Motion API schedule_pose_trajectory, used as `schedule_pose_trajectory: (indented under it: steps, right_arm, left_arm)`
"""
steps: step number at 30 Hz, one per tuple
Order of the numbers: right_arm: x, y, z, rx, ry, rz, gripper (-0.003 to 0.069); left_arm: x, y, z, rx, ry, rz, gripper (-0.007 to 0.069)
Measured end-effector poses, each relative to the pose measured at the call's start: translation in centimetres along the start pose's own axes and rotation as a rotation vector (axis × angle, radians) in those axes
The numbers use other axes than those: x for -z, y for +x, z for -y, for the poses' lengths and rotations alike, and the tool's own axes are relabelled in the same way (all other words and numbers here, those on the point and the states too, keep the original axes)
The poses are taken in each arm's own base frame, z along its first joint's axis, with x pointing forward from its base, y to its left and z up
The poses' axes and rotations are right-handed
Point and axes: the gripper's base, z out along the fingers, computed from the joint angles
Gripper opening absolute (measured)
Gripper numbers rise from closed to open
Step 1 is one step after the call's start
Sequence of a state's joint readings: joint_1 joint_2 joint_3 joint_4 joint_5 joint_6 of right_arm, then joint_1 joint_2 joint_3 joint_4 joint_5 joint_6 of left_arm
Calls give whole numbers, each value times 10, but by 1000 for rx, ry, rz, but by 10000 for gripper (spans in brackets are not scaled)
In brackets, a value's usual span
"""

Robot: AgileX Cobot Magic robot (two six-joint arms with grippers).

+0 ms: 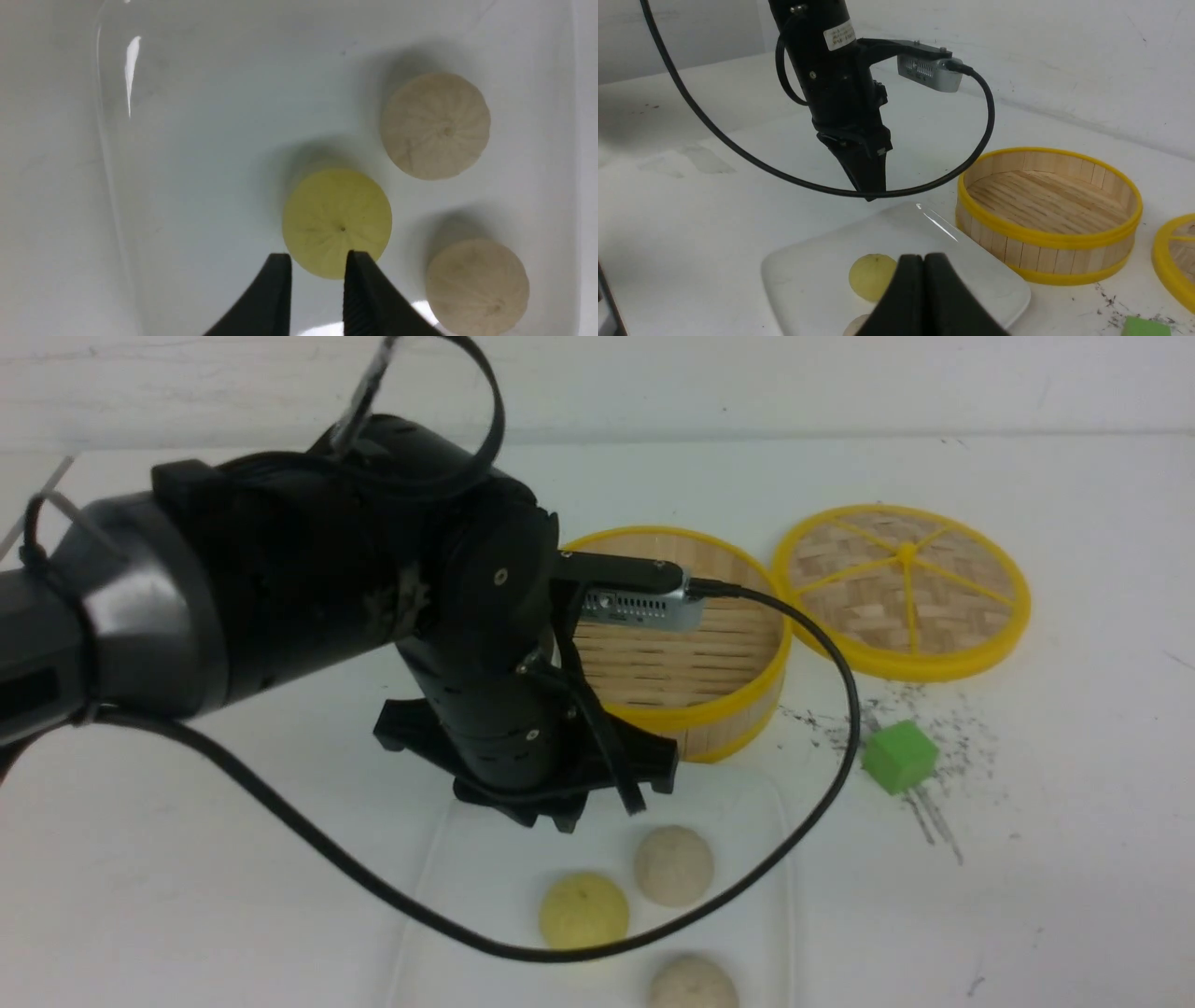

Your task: Put the steamed buns into the plate on the white tablecloth.

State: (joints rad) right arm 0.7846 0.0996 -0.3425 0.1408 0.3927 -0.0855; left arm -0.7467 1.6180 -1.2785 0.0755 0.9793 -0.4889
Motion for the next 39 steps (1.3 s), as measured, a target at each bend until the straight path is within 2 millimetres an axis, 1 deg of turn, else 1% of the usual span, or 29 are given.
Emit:
schedule_pose_trajectory:
  steps: [3,7,8,9,11,21,25,27,31,33,34,35,39]
  right_arm:
    - [0,0,0,0,0,0,-8]
    - [0,0,0,0,0,0,-8]
    - [0,0,0,0,0,0,-8]
    - [0,0,0,1,0,-1,-8]
    - [0,0,0,2,0,-1,-6]
    - [2,0,0,4,0,9,-3]
    - [4,2,2,2,61,27,0]
    - [2,8,6,-1,136,27,1]
    - [0,32,16,2,316,10,5]
    - [-1,44,20,8,374,-13,5]
    - [-1,51,22,16,412,-28,6]
    - [-3,65,27,26,484,-73,6]
    - [-4,91,36,25,601,-160,11]
  left_arm:
    - [0,0,0,0,0,0,176]
    - [0,2,-1,0,-9,-17,69]
    - [0,2,-1,0,-10,-19,62]
    - [0,2,-2,-2,-17,-27,18]
    - [0,2,-2,-7,-26,-25,2]
    - [0,2,-3,-13,-38,-27,2]
    - [0,2,-4,-14,-40,-28,2]
    - [0,2,-4,-18,-43,-22,2]
    - [0,-3,-4,-36,-45,29,2]
    - [0,-5,-4,-41,-42,49,2]
    - [0,-6,-3,-44,-39,60,2]
    - [0,-8,-3,-49,-34,84,2]
    - [1,-10,-2,-54,-23,111,2]
